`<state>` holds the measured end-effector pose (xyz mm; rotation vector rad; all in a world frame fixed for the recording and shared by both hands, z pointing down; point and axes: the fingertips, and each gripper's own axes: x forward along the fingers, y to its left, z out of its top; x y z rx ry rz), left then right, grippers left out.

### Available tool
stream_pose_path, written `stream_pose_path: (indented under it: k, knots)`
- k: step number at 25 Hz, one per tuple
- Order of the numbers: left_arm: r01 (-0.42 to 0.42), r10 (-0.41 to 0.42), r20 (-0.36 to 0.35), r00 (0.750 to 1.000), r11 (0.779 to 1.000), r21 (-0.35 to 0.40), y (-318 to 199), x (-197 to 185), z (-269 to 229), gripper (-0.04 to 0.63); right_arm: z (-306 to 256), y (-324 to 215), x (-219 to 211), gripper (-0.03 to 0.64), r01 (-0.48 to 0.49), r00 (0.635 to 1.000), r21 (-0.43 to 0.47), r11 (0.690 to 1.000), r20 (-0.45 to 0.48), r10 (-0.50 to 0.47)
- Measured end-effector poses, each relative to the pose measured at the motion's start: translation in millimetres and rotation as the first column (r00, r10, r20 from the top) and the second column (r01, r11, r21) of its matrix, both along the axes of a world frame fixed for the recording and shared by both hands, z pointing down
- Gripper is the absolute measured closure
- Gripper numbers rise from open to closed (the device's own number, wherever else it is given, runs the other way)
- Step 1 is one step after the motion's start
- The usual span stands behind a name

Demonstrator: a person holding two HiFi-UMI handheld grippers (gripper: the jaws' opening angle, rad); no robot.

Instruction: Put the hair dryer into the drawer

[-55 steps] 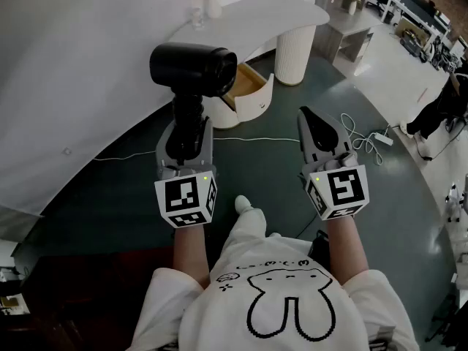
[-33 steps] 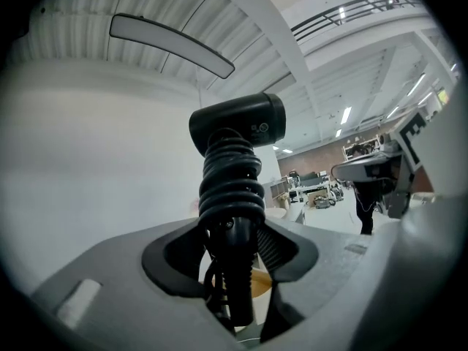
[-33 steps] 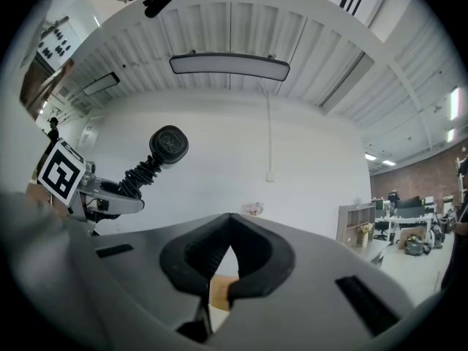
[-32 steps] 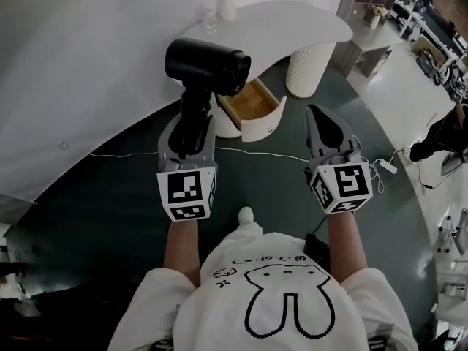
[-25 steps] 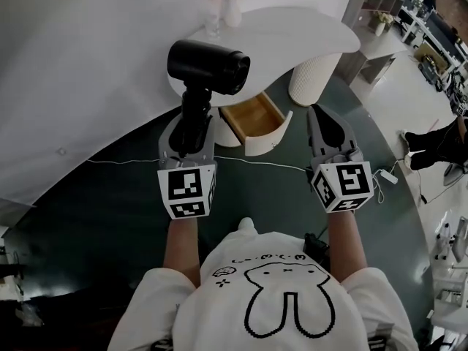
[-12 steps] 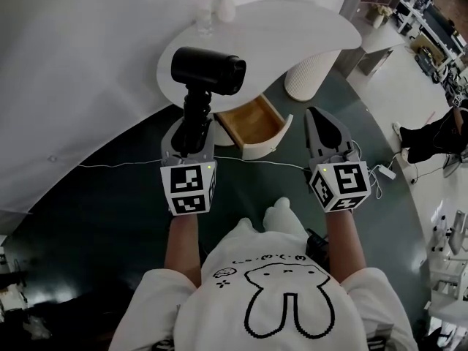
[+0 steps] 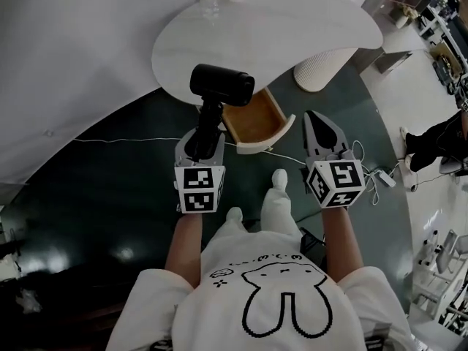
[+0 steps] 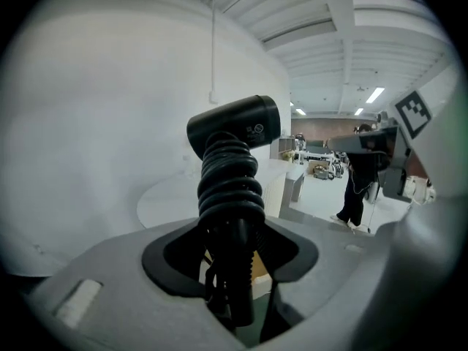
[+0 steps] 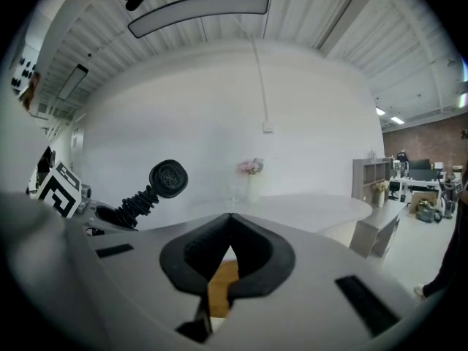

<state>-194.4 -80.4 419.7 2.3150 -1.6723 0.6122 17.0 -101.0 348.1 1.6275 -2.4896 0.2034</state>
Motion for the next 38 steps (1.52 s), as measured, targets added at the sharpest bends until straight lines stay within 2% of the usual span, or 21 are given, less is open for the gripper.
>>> stream_pose_path:
  k: [5,10,17,21,24,33,38]
  knots:
    - [0.027,-0.025,0.022,0.999,0.994,-0.107,-19.1,34.3,43.4,0.388,32.3,-43.3,26.2,0.618,0.043,0.999,-0.075,0.996,0.028,-0.041]
    - [0.064,-0.055,0.048,0.997,0.977,-0.203,-34.3,62.6,80.5,0.388,54.8,-88.6,43.5,0.618,0.111,0.993,-0.125,0.986,0.044,-0.106]
    - [0.121,-0.104,0.068,0.992,0.937,-0.328,-49.5,104.5,128.9,0.388,84.3,-139.1,62.1,0.618,0.237,0.971,-0.183,0.954,0.042,-0.233]
    - [0.142,-0.119,0.082,0.99,0.903,-0.406,-56.5,125.2,153.9,0.388,101.0,-161.7,76.0,0.618,0.287,0.958,-0.219,0.933,0.042,-0.285]
    - [0.141,-0.11,0.095,0.989,0.882,-0.449,-62.4,134.1,169.1,0.388,109.9,-179.0,83.1,0.618,0.304,0.952,-0.24,0.922,0.049,-0.302]
    - [0.081,-0.028,0.115,0.993,0.874,-0.48,-63.6,146.3,171.0,0.39,132.7,-194.4,86.7,0.618,0.315,0.949,-0.296,0.902,0.084,-0.304]
    - [0.035,0.016,0.09,0.996,0.844,-0.535,-55.6,156.7,178.8,0.39,139.0,-193.2,88.8,0.618,0.294,0.956,-0.325,0.899,0.09,-0.281]
